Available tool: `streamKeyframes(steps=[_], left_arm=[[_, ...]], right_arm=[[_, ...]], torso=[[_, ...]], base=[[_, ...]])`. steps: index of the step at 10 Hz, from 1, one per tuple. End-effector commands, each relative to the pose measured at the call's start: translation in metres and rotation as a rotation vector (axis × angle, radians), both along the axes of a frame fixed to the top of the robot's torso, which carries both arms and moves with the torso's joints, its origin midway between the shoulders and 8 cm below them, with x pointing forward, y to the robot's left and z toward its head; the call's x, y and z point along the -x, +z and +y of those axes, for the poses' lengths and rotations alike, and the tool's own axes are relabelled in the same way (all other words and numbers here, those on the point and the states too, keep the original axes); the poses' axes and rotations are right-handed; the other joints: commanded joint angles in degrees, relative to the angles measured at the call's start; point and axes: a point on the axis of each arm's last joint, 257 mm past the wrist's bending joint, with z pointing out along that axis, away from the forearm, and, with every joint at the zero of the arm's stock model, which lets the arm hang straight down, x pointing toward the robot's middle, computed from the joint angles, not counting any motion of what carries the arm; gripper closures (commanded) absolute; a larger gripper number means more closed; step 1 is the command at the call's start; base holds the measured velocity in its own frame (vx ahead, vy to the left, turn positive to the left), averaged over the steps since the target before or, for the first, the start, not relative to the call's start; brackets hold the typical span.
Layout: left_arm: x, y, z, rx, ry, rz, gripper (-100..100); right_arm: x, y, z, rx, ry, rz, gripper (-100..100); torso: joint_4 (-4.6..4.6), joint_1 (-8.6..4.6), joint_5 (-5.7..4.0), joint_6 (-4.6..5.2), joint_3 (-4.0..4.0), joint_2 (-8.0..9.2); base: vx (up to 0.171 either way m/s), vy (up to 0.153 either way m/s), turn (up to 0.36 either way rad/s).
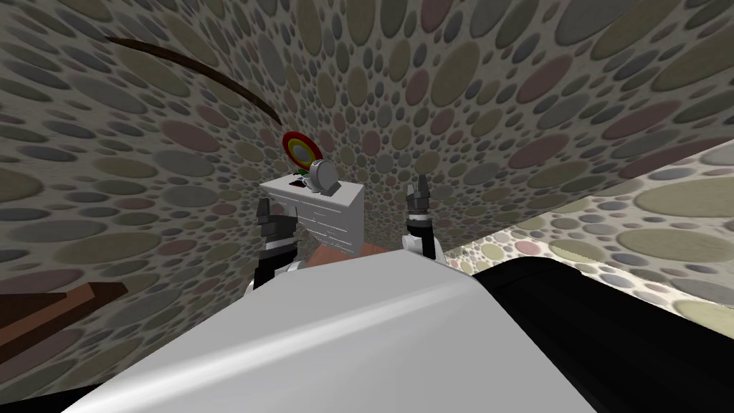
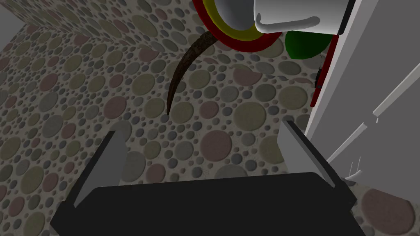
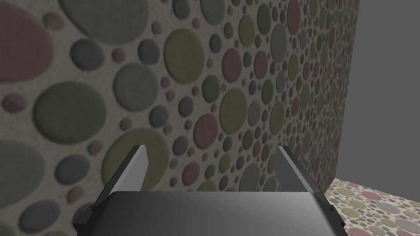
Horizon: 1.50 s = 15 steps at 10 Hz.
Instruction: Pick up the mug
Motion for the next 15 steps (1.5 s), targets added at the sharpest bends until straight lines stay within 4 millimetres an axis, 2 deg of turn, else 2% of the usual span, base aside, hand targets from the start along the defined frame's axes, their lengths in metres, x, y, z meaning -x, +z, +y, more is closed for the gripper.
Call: streamKeyframes(steps=[1, 4, 5, 6, 7, 8, 9, 10, 11, 12, 13, 14, 15], left_arm=[[-0.014, -0.004, -0.005, -0.004, -0.023, 0.019, -100], [-0.045, -0.017, -0.012, -0.001, -0.06, 0.076, -100], [-0.048, -0.011, -0.015, -0.002, -0.066, 0.062, -100], [-0.062, -0.016, -0.018, 0.001, -0.08, 0.087, -100], [-0.062, -0.013, -0.019, 0.0, -0.082, 0.081, -100], [-0.076, -0.022, -0.022, 0.004, -0.095, 0.115, -100], [-0.078, -0.015, -0.025, 0.003, -0.1, 0.101, -100], [-0.092, -0.026, -0.027, 0.006, -0.11, 0.142, -100], [-0.095, -0.017, -0.031, 0.005, -0.118, 0.123, -100], [-0.109, -0.032, -0.032, 0.009, -0.125, 0.175, -100], [-0.113, -0.021, -0.036, 0.007, -0.134, 0.153, -100], [-0.127, -0.035, -0.039, 0.012, -0.142, 0.205, -100], [-0.13, -0.025, -0.043, 0.01, -0.15, 0.186, -100]], right_arm=[[0.0, 0.0, 0.0, 0.0, 0.0, 0.0, 0], [0.0, 0.0, 0.0, 0.0, 0.0, 0.0, 0], [0.0, 0.0, 0.0, 0.0, 0.0, 0.0, 0], [0.0, 0.0, 0.0, 0.0, 0.0, 0.0, 0], [0.0, 0.0, 0.0, 0.0, 0.0, 0.0, 0], [0.0, 0.0, 0.0, 0.0, 0.0, 0.0, 0], [0.0, 0.0, 0.0, 0.0, 0.0, 0.0, 0], [0.0, 0.0, 0.0, 0.0, 0.0, 0.0, 0], [0.0, 0.0, 0.0, 0.0, 0.0, 0.0, 0], [0.0, 0.0, 0.0, 0.0, 0.0, 0.0, 0], [0.0, 0.0, 0.0, 0.0, 0.0, 0.0, 0], [0.0, 0.0, 0.0, 0.0, 0.0, 0.0, 0], [0.0, 0.0, 0.0, 0.0, 0.0, 0.0, 0]], torso=[[0.0, 0.0, 0.0, 0.0, 0.0, 0.0], [0.05, 0.23, 0.05, 0.0, 0.13, 0.23], [0.06, 0.26, 0.06, 0.0, 0.14, 0.25], [0.05, 0.16, 0.04, 0.0, 0.12, 0.2], [0.04, 0.13, 0.03, 0.0, 0.09, 0.16], [0.03, 0.11, 0.03, 0.0, 0.08, 0.13], [0.03, 0.14, 0.03, 0.0, 0.09, 0.16], [0.04, 0.12, 0.03, 0.0, 0.09, 0.16], [0.04, 0.15, 0.04, -0.01, 0.12, 0.21], [0.05, 0.15, 0.03, 0.0, 0.11, 0.19], [0.04, 0.17, 0.04, -0.01, 0.11, 0.2], [0.04, 0.13, 0.03, 0.01, 0.1, 0.16], [0.04, 0.22, 0.05, -0.01, 0.11, 0.2]], base=[[-0.03, 0.015, 0.042], [-0.071, 0.055, 0.045], [-0.051, 0.035, 0.014], [-0.042, 0.029, 0.042], [-0.035, 0.027, 0.022], [-0.048, 0.038, 0.051], [-0.049, 0.031, 0.023], [-0.063, 0.041, 0.047], [-0.053, 0.041, 0.029], [-0.057, 0.047, 0.064], [-0.046, 0.037, 0.021], [-0.06, 0.059, 0.057], [-0.051, 0.052, 0.026]])
